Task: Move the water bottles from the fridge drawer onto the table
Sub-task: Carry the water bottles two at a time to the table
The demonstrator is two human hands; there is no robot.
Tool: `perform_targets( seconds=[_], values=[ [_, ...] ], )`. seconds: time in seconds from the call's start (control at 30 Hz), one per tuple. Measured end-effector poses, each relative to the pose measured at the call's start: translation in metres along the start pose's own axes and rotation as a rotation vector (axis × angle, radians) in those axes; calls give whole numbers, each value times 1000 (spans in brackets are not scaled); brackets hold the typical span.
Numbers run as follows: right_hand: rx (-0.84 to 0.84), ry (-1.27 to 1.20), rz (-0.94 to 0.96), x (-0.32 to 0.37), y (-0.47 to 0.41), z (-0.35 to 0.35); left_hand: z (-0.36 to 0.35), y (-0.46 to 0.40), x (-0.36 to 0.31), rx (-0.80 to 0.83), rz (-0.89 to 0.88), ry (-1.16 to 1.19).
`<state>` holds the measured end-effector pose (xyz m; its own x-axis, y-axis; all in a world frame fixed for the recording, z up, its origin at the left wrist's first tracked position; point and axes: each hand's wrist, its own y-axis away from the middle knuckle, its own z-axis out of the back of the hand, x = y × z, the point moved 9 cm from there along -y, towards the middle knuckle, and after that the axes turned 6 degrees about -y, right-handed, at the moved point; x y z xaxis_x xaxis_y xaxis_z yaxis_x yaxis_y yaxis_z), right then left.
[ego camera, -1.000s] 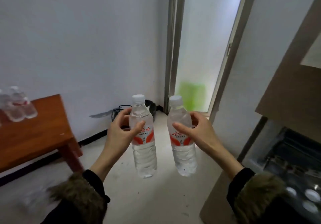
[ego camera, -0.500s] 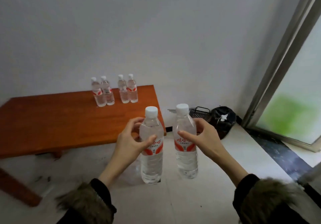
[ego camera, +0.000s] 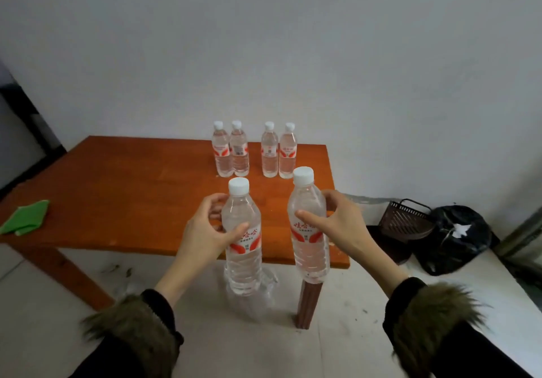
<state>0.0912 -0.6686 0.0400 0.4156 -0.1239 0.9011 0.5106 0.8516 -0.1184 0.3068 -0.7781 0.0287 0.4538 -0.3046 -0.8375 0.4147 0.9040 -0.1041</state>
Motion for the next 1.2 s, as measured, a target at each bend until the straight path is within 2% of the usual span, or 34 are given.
perform_targets(
  seconds=[0.17, 0.4, 0.6, 0.83, 1.03, 1.2],
  values=[
    [42, 97, 15, -7, -77, -21, 5, -74, 21, -11, 35, -133],
    [163, 113, -19, -20, -157, -71, 15, -152, 53, -20, 90, -180],
    [198, 42, -99, -43, -213, -123, 17, -223, 97, 57, 79, -211],
    [250, 70, -142, -54, -286, -195, 15, -310, 138, 171, 37, -207],
    [172, -8, -213, -70, -324, -224, 6, -357, 161, 242, -20, -175],
    [152, 26, -285, -90, -342, -238, -3, -380, 170, 279, -46, -152]
  ],
)
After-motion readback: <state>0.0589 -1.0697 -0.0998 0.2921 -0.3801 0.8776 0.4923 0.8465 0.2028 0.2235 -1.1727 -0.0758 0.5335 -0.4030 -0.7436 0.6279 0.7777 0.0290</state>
